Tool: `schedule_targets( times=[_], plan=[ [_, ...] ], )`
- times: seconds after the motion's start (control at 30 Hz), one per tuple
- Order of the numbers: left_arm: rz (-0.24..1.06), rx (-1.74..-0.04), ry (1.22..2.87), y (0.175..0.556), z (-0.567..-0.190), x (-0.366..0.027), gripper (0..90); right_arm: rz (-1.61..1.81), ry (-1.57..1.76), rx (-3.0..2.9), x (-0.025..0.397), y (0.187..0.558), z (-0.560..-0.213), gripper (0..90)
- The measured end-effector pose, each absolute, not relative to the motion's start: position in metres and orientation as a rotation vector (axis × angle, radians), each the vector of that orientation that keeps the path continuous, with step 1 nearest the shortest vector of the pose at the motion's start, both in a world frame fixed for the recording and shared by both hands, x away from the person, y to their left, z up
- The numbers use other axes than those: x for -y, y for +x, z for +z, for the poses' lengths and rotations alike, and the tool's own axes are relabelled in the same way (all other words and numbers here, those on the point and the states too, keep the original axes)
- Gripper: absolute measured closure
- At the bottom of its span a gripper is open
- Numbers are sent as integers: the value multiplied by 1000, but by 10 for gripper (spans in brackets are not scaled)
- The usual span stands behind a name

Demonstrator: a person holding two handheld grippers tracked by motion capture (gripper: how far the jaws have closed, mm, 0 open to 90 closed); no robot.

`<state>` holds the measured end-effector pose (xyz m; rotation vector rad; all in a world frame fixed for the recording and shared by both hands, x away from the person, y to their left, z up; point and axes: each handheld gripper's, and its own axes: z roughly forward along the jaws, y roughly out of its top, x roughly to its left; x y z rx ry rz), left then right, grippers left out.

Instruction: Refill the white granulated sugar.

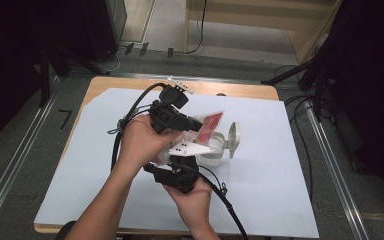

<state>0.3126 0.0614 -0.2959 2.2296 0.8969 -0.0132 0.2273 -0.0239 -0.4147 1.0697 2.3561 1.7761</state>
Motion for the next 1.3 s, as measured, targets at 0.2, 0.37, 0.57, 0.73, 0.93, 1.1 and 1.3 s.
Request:
schedule_targets(
  times=[0.2,0.37,0.57,0.73,0.93,1.1,1.3],
  plan=[
    [5,-889,2212,311,-293,-62,832,1792,1068,-2344,23,228,-413,642],
    [11,-887,2209,311,-294,-62,832,1797,1071,-2342,23,229,-413,641],
    [11,-883,2212,312,-295,-61,829,1770,1058,-2349,22,229,-414,633],
    [10,-882,2213,311,-296,-60,830,1759,1050,-2352,21,228,-415,631],
    [9,-878,2215,311,-295,-59,828,1754,1052,-2349,22,229,-415,643],
    [8,-876,2217,310,-295,-59,825,1759,1053,-2342,22,228,-415,644],
    [10,-873,2217,310,-295,-59,825,1762,1048,-2343,22,228,-415,644]
  ],
)
